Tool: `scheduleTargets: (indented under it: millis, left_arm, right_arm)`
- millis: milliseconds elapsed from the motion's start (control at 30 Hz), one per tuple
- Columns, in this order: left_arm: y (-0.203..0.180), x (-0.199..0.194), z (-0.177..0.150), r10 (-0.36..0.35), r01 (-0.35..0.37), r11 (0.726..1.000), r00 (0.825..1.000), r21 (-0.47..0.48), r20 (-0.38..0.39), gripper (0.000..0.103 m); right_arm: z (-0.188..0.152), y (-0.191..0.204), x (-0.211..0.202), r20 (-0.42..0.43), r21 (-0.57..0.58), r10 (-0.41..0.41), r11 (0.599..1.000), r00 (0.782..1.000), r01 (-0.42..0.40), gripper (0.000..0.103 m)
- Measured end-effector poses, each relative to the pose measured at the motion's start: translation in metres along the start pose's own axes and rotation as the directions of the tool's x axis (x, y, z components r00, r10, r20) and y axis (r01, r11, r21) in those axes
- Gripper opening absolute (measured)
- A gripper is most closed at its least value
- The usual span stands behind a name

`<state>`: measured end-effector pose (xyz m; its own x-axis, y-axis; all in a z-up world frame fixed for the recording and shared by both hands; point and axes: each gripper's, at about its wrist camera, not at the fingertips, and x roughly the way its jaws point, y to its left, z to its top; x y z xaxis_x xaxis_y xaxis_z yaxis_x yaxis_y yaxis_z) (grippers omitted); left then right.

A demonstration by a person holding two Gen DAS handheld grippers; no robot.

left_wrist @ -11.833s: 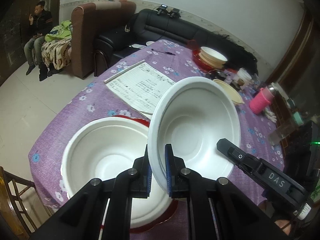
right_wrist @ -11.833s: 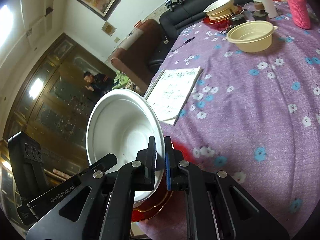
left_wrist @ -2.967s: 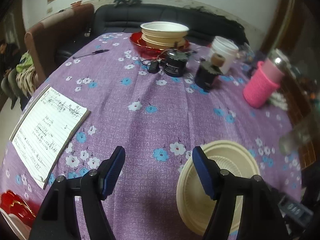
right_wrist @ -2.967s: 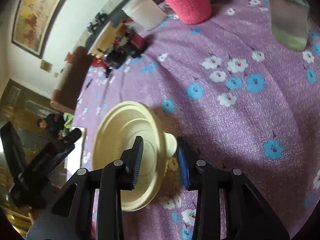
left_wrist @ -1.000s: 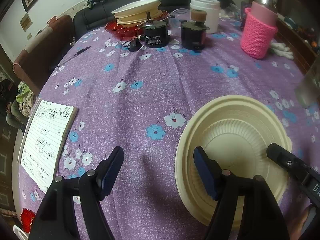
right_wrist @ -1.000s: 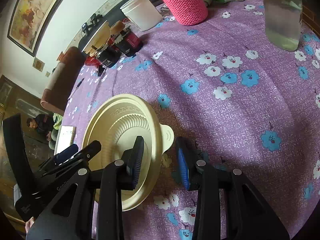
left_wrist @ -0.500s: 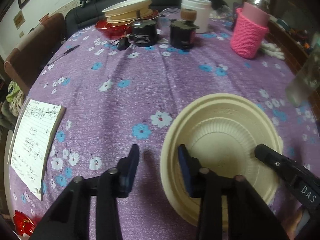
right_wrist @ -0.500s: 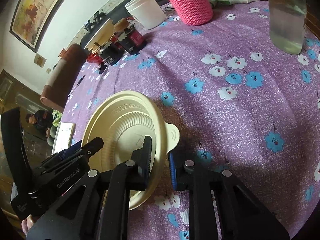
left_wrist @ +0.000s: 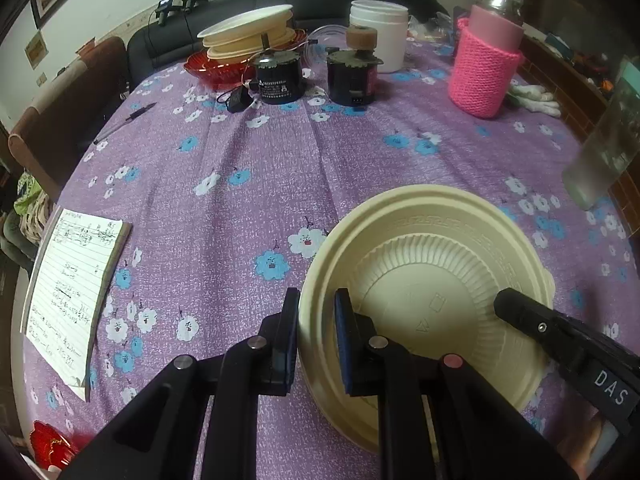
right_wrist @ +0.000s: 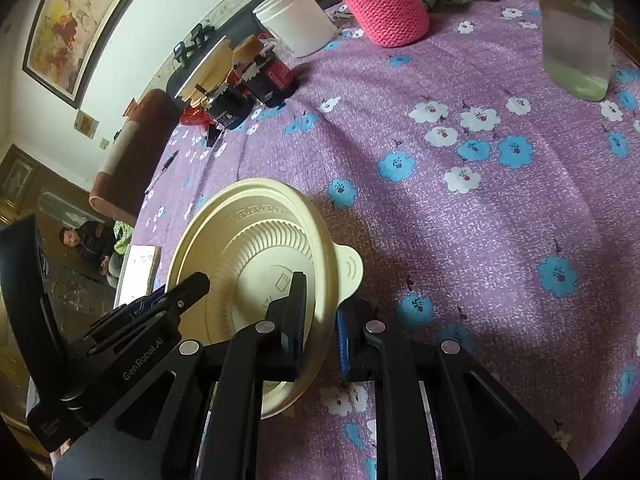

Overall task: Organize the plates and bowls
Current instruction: 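Lift the beige bowl with the right gripper and carry it toward the red plate stack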

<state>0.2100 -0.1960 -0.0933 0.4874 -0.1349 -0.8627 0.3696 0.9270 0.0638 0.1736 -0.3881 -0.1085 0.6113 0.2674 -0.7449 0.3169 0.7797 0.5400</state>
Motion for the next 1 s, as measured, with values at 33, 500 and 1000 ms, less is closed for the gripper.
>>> scheduleTargets:
  millis: [33, 500, 1000]
  left_arm:
    - [-0.001, -0.002, -0.002, 0.003, -0.003, 1.000, 1.000, -0.002, 0.003, 0.016]
    - [0.004, -0.049, -0.045, 0.040, -0.040, 0.999, 0.999, 0.004, 0.037, 0.016]
    - [0.043, -0.115, -0.099, 0.117, -0.112, 0.993, 0.986, -0.044, 0.121, 0.017]
  right_arm:
    - [0.000, 0.001, -0.003, 0.005, -0.001, -0.001, 1.000, 1.000, 0.001, 0.012]
    - [-0.042, 0.015, -0.043, 0.026, -0.012, 0.041, 0.999, 0.999, -0.041, 0.012]
    - [-0.088, 0.075, -0.076, 0.037, -0.127, 0.113, 0.986, 0.993, -0.108, 0.012]
